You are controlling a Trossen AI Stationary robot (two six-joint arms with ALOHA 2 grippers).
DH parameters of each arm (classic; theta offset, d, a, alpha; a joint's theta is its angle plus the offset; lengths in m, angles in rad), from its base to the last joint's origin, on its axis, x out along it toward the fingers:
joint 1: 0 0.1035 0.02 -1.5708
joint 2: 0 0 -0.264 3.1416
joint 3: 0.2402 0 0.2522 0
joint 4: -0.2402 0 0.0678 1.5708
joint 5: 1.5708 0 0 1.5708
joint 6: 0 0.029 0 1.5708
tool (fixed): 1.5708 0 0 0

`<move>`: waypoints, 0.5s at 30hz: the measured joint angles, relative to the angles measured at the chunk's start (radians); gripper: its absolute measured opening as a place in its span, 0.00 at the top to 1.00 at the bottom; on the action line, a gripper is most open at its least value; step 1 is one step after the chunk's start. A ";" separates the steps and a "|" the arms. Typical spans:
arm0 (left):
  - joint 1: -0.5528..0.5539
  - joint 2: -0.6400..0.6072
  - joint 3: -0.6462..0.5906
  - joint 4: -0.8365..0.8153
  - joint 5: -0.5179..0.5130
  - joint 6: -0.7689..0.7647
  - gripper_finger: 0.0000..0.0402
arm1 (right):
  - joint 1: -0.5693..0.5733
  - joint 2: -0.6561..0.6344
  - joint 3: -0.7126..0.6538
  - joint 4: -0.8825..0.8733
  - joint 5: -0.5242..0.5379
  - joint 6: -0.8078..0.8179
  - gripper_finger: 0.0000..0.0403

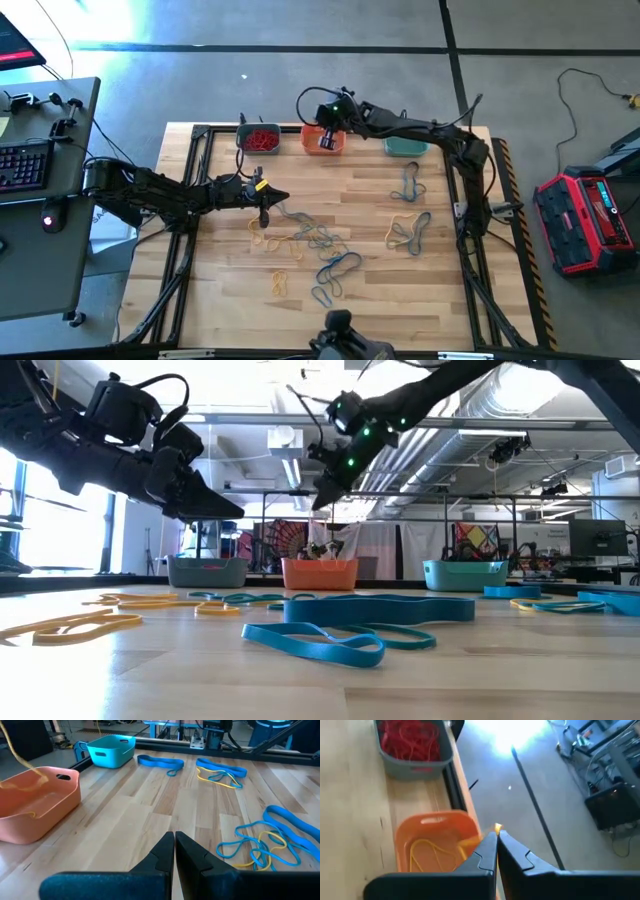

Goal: Sort rubber bands into baskets
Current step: Put the yellow rubber band into the orange bin

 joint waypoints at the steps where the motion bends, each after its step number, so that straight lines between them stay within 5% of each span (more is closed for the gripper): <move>1: 0.000 0.000 0.000 0.000 0.000 0.000 0.98 | -0.003 0.011 -0.001 0.000 -0.002 -0.001 1.00; 15: 0.000 0.000 -0.001 -0.002 0.000 -0.002 0.98 | -0.038 0.119 -0.003 -0.014 -0.036 -0.005 1.00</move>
